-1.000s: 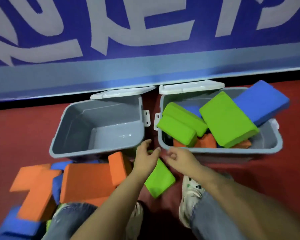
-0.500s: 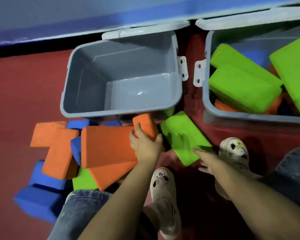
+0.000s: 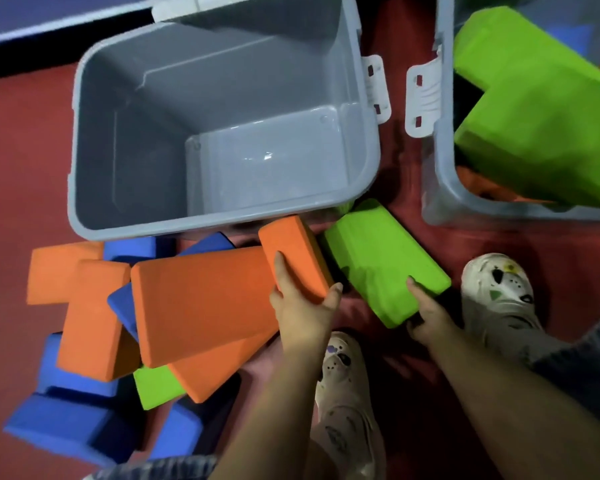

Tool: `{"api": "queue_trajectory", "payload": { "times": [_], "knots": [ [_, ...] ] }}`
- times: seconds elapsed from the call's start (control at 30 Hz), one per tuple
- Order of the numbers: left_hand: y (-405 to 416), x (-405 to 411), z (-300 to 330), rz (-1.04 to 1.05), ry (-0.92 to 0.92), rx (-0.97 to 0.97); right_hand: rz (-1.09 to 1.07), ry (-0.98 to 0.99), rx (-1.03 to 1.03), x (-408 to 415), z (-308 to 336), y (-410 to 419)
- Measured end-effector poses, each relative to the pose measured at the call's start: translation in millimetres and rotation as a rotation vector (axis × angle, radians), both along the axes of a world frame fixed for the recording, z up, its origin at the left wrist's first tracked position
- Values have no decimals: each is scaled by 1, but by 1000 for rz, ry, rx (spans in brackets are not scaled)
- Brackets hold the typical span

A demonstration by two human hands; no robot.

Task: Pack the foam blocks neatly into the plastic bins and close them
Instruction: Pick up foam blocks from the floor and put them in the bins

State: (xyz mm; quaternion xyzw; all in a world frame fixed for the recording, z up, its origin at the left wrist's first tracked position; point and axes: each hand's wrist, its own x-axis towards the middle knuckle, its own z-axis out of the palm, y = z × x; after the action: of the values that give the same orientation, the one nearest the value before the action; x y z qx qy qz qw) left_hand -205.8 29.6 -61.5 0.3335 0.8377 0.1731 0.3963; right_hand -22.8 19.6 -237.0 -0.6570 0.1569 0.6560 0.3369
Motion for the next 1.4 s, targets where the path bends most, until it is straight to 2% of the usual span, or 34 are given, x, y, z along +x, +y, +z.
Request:
{"api": "queue_trajectory", "payload": {
  "times": [0.17,0.23,0.3,0.33,0.4,0.47,0.53,0.6,0.83,1.0,1.13,1.23,1.4],
  "knots": [
    [2,1,3,-7,18,-15,-27,27,68,0,28,2],
    [-2,-1,7,-23,29,-38,11,-71,76,3,11,-4],
    [-11,-1,16,-84,51,-68,72,-221,94,16,-42,-17],
    [-18,-1,22,-127,65,-83,114,-268,91,18,-44,-17],
    [-32,1,40,-216,89,-81,230,-322,148,12,18,-13],
    [-43,2,65,-263,101,-35,398,-518,197,2,117,-8],
    [-52,5,96,-235,86,25,566,-734,236,4,178,-8],
    [-64,10,128,-209,71,97,694,-874,328,9,224,-10],
    [-110,31,224,-246,112,370,913,-1099,544,43,343,-34],
    [-119,50,280,-273,118,545,786,-1139,716,82,410,-38],
    [-104,82,316,-284,99,688,583,-1148,779,123,450,-27],
    [-81,110,331,-301,68,776,438,-1160,791,155,467,-12],
    [-23,164,334,-310,-30,851,291,-1299,813,200,469,21]
  ]
}}
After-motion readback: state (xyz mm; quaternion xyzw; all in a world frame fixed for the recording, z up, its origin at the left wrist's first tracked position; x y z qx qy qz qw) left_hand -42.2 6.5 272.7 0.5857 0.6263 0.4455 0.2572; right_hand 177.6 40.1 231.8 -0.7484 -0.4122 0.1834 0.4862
